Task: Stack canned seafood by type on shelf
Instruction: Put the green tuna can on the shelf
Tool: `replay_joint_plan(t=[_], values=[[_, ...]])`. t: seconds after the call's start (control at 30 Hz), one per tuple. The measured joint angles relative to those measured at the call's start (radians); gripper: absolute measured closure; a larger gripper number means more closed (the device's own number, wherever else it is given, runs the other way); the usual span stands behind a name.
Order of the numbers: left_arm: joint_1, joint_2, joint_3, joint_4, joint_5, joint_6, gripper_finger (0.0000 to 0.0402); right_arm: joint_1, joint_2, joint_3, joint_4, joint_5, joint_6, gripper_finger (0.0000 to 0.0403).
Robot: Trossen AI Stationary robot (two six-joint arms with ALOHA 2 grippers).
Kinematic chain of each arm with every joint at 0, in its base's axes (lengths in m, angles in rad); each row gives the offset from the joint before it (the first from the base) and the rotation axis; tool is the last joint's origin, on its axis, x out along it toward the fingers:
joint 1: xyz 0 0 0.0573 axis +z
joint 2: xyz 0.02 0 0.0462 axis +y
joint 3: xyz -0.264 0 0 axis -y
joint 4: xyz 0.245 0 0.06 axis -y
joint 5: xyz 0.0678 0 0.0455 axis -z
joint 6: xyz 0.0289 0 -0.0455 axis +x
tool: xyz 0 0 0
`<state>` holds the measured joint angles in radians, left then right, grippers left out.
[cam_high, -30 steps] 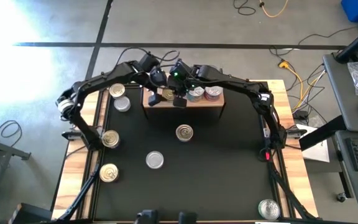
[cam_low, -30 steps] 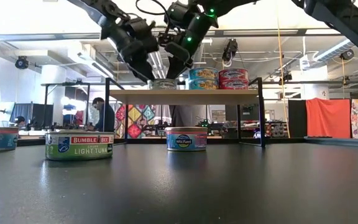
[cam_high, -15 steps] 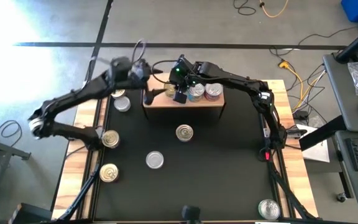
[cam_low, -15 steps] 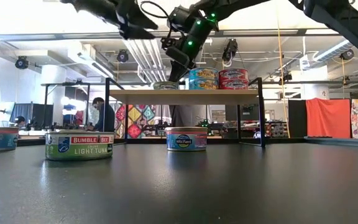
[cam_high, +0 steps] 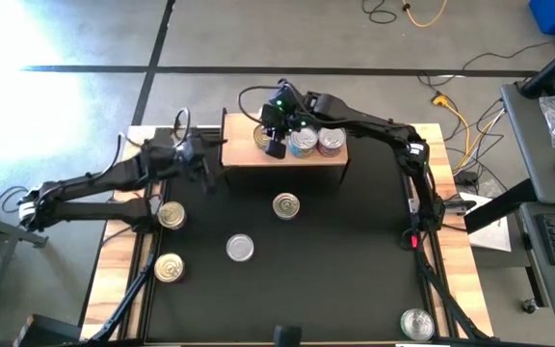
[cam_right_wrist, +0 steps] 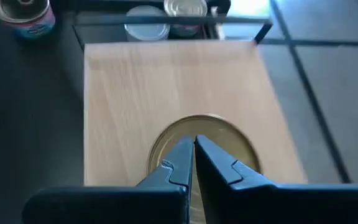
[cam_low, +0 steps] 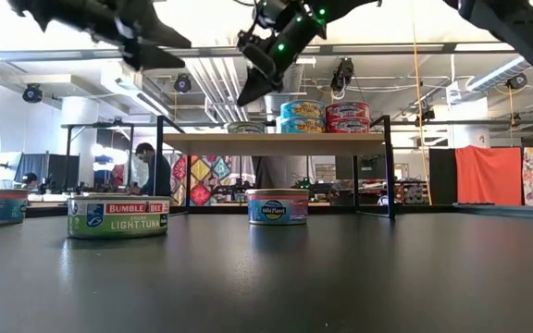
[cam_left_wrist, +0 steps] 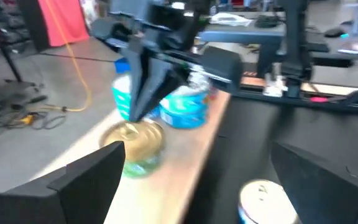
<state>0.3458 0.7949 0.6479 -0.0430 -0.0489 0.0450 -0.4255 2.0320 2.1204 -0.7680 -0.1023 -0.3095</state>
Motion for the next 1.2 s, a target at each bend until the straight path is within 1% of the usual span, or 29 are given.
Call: replay_joint_plan(t=[0.13,0.23,0.3,0.43,0.5,0.63,0.7,0.77,0.83,0.93,1.0,1.07,1.2], values=[[-0.061,-0.063,-0.125,0.091,0.001,-0.052,0.0016,-0.005,0.033,-0.001,-0.028,-0.016,0.022,0.039],[-0.109,-0.07,-0.215,0.149,0.025,-0.059,0.0016,-0.006,0.059,-0.001,-0.039,-0.056,-0.001,0.039],[-0.146,-0.068,-0.253,0.176,0.004,-0.076,0.0016,-0.007,0.063,0.0,-0.04,-0.042,-0.002,0.039],[-0.228,-0.06,-0.282,0.184,-0.138,-0.097,0.0016,-0.019,0.066,0.0,-0.011,0.052,0.002,0.039],[-0.27,-0.054,-0.291,0.183,-0.171,-0.12,0.0016,-0.034,0.066,0.0,-0.011,0.079,0.002,0.039],[-0.36,-0.035,-0.325,0.218,-0.177,-0.188,0.0022,-0.063,0.066,0.0,-0.01,0.081,0.022,0.039],[-0.409,-0.024,-0.352,0.276,-0.179,-0.219,0.003,-0.068,0.066,0.0,-0.006,0.08,0.022,0.039],[-0.46,-0.016,-0.381,0.356,-0.208,-0.233,0.0038,-0.069,0.066,0.001,0.002,0.08,0.03,0.039],[-0.508,-0.012,-0.404,0.416,-0.264,-0.238,0.0045,-0.069,0.065,0.014,0.002,0.074,0.056,0.039],[-0.568,-0.01,-0.413,0.419,-0.365,-0.238,0.0053,-0.065,0.061,0.052,-0.004,0.061,0.06,0.039],[-0.594,-0.011,-0.413,0.419,-0.413,-0.233,0.0058,-0.066,0.056,0.072,-0.006,0.061,0.061,0.039],[-0.61,-0.011,-0.413,0.418,-0.436,-0.225,0.0064,-0.071,0.054,0.074,-0.005,0.075,0.071,0.039],[-0.632,-0.011,-0.413,0.406,-0.44,-0.252,0.0081,-0.08,0.056,0.051,-0.031,0.114,0.085,0.039]])
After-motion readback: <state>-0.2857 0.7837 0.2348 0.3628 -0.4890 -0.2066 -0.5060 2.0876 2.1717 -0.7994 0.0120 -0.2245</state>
